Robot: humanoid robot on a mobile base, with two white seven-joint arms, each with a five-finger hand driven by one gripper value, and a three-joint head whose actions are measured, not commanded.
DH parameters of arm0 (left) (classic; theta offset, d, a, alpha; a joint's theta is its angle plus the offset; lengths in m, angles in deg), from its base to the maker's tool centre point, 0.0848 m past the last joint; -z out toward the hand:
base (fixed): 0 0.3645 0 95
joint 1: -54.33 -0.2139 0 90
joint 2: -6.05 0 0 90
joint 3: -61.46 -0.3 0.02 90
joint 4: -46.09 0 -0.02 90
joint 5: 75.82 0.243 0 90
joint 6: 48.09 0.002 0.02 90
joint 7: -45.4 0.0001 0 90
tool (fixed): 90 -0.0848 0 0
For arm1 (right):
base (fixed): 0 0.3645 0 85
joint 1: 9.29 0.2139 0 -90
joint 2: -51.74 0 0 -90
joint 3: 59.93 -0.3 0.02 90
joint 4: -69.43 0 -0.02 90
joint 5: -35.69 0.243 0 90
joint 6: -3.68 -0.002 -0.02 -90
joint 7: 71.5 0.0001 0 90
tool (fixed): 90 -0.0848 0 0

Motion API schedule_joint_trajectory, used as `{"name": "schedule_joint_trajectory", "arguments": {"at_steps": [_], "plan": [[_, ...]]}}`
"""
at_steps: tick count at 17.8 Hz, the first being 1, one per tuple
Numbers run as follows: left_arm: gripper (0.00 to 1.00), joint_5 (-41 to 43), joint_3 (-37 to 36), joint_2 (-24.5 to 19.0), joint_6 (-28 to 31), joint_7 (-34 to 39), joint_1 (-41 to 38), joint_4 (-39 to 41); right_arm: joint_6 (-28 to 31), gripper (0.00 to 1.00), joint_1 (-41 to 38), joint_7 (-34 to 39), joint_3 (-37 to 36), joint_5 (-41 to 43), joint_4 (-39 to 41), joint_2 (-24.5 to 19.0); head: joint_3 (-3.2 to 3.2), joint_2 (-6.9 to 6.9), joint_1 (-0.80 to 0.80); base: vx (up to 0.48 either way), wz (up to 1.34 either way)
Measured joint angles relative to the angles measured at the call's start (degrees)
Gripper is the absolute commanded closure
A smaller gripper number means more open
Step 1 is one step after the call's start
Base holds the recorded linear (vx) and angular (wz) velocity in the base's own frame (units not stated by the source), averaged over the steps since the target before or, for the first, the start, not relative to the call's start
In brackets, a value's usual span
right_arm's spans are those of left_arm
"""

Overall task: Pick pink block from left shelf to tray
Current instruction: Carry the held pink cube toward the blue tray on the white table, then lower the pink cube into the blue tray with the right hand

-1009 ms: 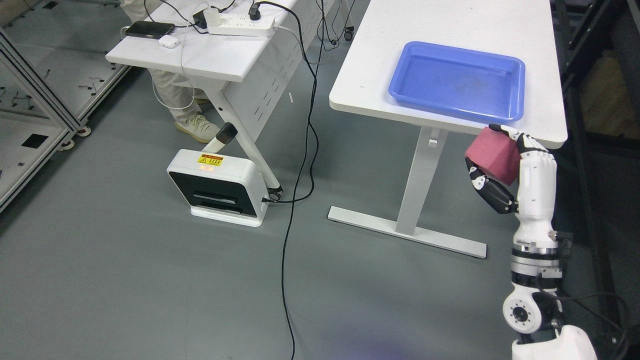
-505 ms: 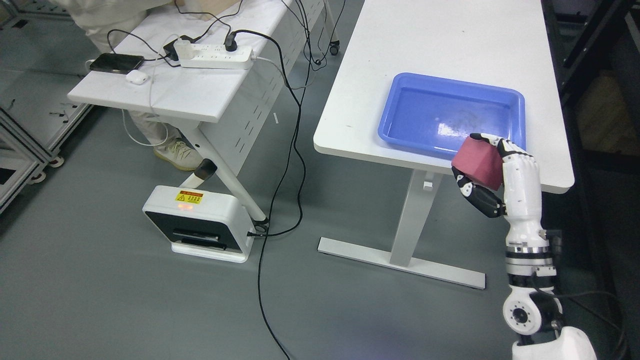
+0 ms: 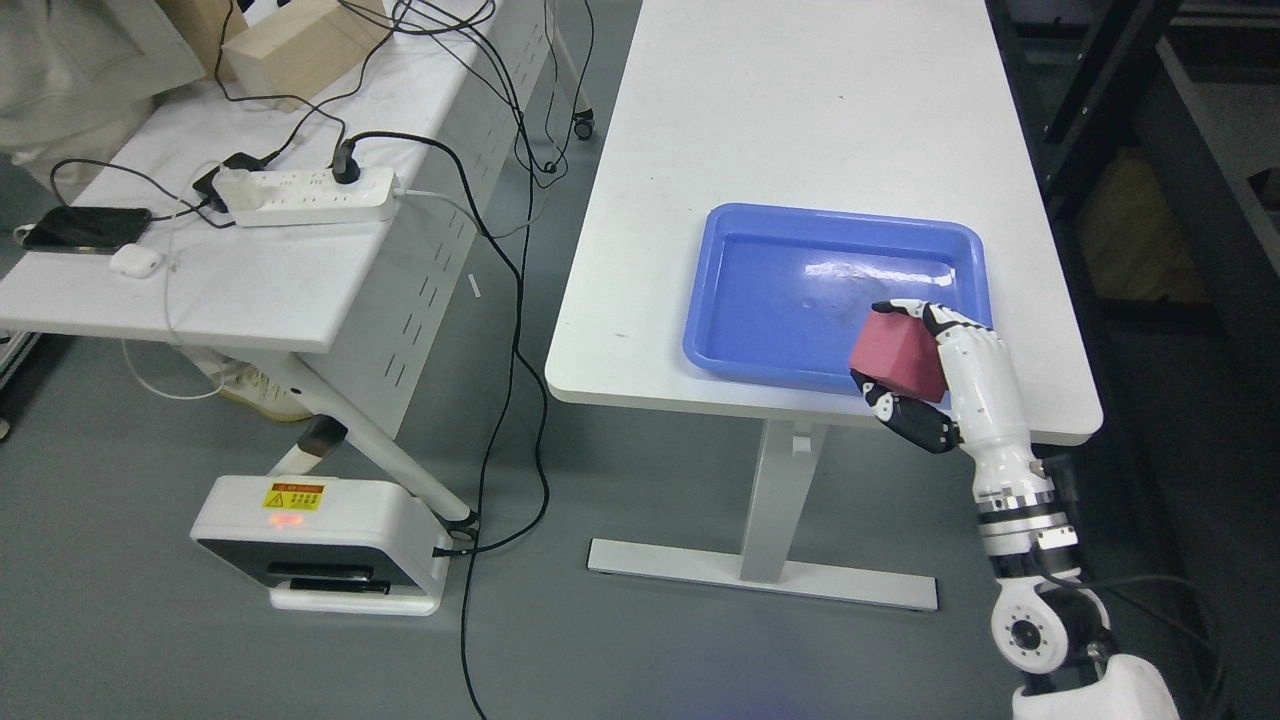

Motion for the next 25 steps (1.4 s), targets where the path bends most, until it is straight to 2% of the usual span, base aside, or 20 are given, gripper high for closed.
{"name": "schedule_joint_trajectory", "arguments": {"at_steps": [7, 16, 17, 18, 19, 20, 21, 23, 25], "plan": [[0.00, 0.0, 0.0, 0.0, 0.0, 0.0, 0.0, 0.0, 0.2, 0.91, -0.3, 4.7, 2.8, -3.2, 0.0, -0.2, 0.00, 0.00, 0.00, 0.217, -0.19], [0.00, 0.0, 0.0, 0.0, 0.0, 0.0, 0.0, 0.0, 0.0, 0.91, -0.9, 8.5, 7.9, -14.0, -0.1, -1.6, 0.00, 0.00, 0.00, 0.169, -0.10], [0.00, 0.0, 0.0, 0.0, 0.0, 0.0, 0.0, 0.0, 0.0, 0.87, -1.0, 8.7, 8.3, -14.6, -0.1, -1.7, 0.00, 0.00, 0.00, 0.143, -0.05], [0.00, 0.0, 0.0, 0.0, 0.0, 0.0, 0.0, 0.0, 0.0, 0.74, -1.0, 8.8, 8.6, -15.1, -0.1, -1.8, 0.00, 0.00, 0.00, 0.141, -0.07], [0.00, 0.0, 0.0, 0.0, 0.0, 0.0, 0.0, 0.0, 0.2, 0.66, -1.2, 8.9, 8.9, -15.5, -0.1, -1.9, 0.00, 0.00, 0.00, 0.118, -0.03], [0.00, 0.0, 0.0, 0.0, 0.0, 0.0, 0.0, 0.0, 0.5, 0.51, -1.4, 8.9, 9.1, -15.7, -0.1, -1.9, 0.00, 0.00, 0.00, 0.118, -0.03], [0.00, 0.0, 0.0, 0.0, 0.0, 0.0, 0.0, 0.0, 0.8, 0.41, -1.6, 8.9, 9.2, -15.8, -0.1, -2.0, 0.00, 0.00, 0.00, 0.112, -0.02], [0.00, 0.0, 0.0, 0.0, 0.0, 0.0, 0.0, 0.0, 1.3, 0.31, -1.9, 9.0, 9.5, -15.5, -0.1, -2.1, 0.00, 0.00, 0.00, 0.103, -0.01], [0.00, 0.0, 0.0, 0.0, 0.0, 0.0, 0.0, 0.0, 1.5, 0.26, -2.1, 9.1, 9.6, -14.6, -0.1, -2.2, 0.00, 0.00, 0.00, 0.084, -0.01]]}}
